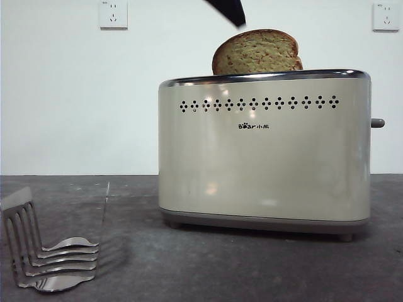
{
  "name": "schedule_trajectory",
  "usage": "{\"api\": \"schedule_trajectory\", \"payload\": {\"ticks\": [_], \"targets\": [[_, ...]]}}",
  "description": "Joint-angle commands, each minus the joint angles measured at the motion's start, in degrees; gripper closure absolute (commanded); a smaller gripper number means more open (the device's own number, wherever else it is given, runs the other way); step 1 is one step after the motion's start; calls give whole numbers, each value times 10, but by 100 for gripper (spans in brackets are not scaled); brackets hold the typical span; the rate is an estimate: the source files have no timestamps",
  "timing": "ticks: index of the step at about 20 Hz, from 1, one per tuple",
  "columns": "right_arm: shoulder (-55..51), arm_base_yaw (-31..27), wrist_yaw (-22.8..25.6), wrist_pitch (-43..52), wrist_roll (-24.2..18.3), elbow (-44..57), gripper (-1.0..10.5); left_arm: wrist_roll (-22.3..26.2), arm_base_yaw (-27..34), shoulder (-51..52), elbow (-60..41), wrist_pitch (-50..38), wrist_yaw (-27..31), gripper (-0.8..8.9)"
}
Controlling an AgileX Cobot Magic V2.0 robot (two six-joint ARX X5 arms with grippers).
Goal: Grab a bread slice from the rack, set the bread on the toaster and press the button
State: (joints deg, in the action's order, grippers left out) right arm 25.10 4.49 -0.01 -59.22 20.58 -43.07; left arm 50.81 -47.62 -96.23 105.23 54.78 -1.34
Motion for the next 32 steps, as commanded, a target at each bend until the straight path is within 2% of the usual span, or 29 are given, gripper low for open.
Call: {"api": "schedule_trajectory", "payload": {"ticks": [1,3,5,6,7,9,13,17,20,23,25,27,32], "targets": [[-1,0,1,-16,2,-2,946,-84,1,35,-1,6,-2,440],[-1,0,1,-11,2,-2,946,-153,1,68,-1,20,-2,456],[0,0,-12,0,1,-2,946,-234,1,101,-1,57,-2,659],[6,0,-27,10,-15,-2,950,-268,1,117,-1,80,-2,786],[13,0,-37,22,-28,-2,951,-290,1,130,-1,100,-2,829],[41,0,-60,60,-44,-2,951,-318,6,159,-1,148,-4,822],[136,-1,-127,167,-35,-3,953,-364,10,209,-2,207,-6,822],[250,-47,-267,273,-16,-20,953,-399,25,249,-3,208,-6,822],[323,-100,-322,290,-25,-49,953,-414,32,282,-12,208,-6,822],[383,-141,-413,297,-43,-73,954,-437,37,314,-29,208,-6,822],[433,-151,-464,297,-53,-87,954,-473,37,331,-47,208,-6,822],[478,-151,-490,297,-61,-95,954,-508,37,347,-77,208,-5,822],[547,-151,-490,301,-79,-103,954,-541,37,385,-182,208,41,822]]}}
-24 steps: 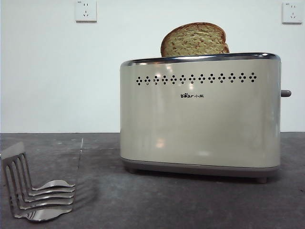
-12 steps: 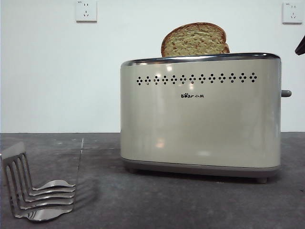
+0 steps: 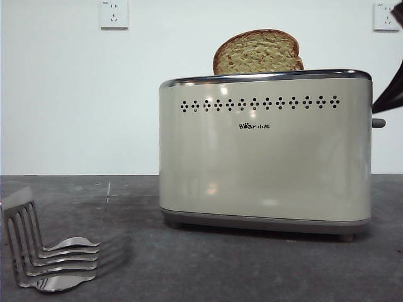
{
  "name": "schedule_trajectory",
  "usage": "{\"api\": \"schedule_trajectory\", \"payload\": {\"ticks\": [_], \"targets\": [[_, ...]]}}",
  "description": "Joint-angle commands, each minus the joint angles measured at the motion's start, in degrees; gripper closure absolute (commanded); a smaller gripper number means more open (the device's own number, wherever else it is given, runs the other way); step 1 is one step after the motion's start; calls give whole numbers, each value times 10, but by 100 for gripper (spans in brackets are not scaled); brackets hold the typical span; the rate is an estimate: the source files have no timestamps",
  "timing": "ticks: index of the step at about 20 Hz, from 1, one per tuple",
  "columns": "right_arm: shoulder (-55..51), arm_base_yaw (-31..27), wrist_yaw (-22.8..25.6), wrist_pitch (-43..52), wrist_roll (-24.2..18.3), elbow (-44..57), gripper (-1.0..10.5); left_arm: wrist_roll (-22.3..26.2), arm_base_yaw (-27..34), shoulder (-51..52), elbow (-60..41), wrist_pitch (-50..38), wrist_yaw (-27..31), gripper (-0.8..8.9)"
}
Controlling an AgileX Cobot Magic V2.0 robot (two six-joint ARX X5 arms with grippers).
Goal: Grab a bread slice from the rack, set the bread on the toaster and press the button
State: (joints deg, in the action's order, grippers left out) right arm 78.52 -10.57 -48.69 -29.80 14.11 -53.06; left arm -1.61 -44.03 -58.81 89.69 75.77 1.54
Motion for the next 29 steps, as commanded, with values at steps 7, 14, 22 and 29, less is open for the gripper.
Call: {"api": "schedule_trajectory", "payload": {"ticks": [7,14,22,29], "targets": [[55,0,5,9,-18,-3,954,-36,1,35,-82,-2,12,822],[116,0,11,-5,-33,-3,954,-36,1,36,-82,-2,13,822],[167,0,55,-42,-55,-3,954,-35,1,35,-82,-2,15,822],[174,0,101,-63,-57,-3,954,-35,1,35,-82,-2,15,822]]}}
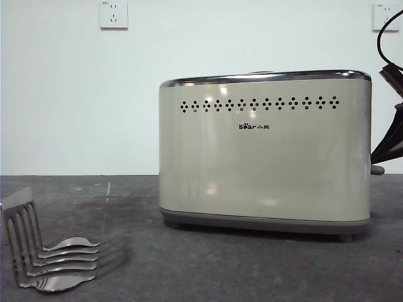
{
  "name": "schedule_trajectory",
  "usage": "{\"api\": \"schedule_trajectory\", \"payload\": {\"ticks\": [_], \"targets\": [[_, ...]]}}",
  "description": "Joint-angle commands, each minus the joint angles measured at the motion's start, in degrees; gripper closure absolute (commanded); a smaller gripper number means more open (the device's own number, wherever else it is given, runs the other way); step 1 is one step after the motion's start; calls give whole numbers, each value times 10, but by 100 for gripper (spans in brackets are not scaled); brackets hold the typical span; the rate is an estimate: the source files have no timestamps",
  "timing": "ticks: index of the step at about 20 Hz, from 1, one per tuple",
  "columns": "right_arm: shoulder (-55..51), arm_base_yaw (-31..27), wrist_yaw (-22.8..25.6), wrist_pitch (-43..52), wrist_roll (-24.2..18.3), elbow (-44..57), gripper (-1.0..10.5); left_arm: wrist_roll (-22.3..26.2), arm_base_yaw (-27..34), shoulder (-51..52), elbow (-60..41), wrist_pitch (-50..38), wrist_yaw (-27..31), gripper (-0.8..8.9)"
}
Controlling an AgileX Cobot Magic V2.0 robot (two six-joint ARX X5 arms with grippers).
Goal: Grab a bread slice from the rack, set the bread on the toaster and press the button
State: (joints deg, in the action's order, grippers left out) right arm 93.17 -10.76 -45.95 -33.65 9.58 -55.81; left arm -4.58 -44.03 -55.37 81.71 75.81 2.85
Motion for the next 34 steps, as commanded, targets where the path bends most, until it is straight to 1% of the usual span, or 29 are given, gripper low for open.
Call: {"api": "schedule_trajectory", "payload": {"ticks": [1,9,11,16,19,24,28,34], "targets": [[27,2,79,-29,-13,24,954,-6,1,1,-2,-2,2,822],[27,2,80,-46,-13,24,954,-6,1,1,-2,-2,2,822],[27,2,78,-50,-19,24,954,-5,1,1,-2,-2,2,822],[27,2,76,-46,-19,24,953,0,1,1,-2,-2,2,822],[26,2,43,-40,-17,21,953,3,1,1,-2,-2,2,822],[25,2,21,-71,-22,-17,953,3,1,1,-2,-2,2,822],[20,2,18,-113,-38,-61,953,3,1,1,-2,-2,2,822],[-41,2,19,-130,-43,-93,953,3,1,0,-2,-2,2,821]]}}
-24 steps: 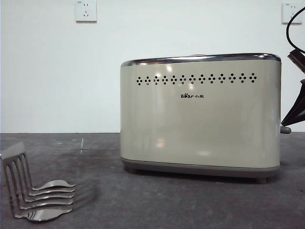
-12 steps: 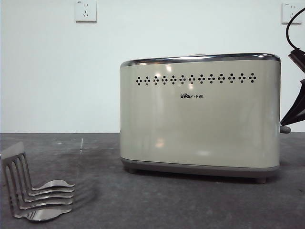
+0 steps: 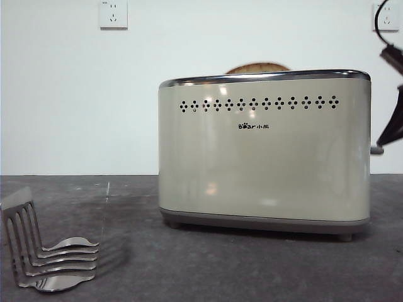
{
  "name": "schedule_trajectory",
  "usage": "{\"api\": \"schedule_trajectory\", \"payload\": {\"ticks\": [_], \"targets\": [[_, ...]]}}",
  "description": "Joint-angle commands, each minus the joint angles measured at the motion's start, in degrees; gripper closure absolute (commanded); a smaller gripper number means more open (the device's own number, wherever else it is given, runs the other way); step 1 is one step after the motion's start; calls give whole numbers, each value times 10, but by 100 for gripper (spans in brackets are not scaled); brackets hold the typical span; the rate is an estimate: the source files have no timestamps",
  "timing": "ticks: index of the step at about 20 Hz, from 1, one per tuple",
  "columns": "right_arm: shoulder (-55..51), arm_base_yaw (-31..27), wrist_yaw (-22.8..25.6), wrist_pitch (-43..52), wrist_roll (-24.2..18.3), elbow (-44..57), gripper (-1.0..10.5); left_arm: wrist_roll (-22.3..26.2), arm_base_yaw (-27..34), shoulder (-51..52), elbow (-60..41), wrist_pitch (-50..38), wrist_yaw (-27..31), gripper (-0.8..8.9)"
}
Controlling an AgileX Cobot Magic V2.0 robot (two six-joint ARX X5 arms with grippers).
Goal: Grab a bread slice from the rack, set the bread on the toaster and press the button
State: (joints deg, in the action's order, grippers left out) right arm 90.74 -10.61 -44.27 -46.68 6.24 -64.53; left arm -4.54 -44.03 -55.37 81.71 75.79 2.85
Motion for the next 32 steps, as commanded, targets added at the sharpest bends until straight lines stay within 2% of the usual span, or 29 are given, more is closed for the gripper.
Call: {"api": "schedule_trajectory", "payload": {"ticks": [1,9,11,15,22,29,31,32], "targets": [[-30,1,2,0,-9,-8,953,2,1,-1,-2,-2,2,821],[-194,1,4,-57,-10,-70,950,2,1,-1,-2,-2,1,817],[-240,1,21,-64,-9,-105,950,0,1,-2,-2,-2,1,817],[-308,1,86,-79,-10,-204,948,0,1,-2,-2,-2,1,817],[-306,1,204,-122,-21,-354,948,0,1,-19,-2,-2,1,817],[-269,1,219,-224,-21,-379,947,2,20,-35,-3,-24,1,817],[-249,1,220,-272,-21,-379,947,91,68,-18,-12,-45,1,817],[-238,1,221,-296,-21,-379,947,123,100,4,-37,-87,-3,817]]}}
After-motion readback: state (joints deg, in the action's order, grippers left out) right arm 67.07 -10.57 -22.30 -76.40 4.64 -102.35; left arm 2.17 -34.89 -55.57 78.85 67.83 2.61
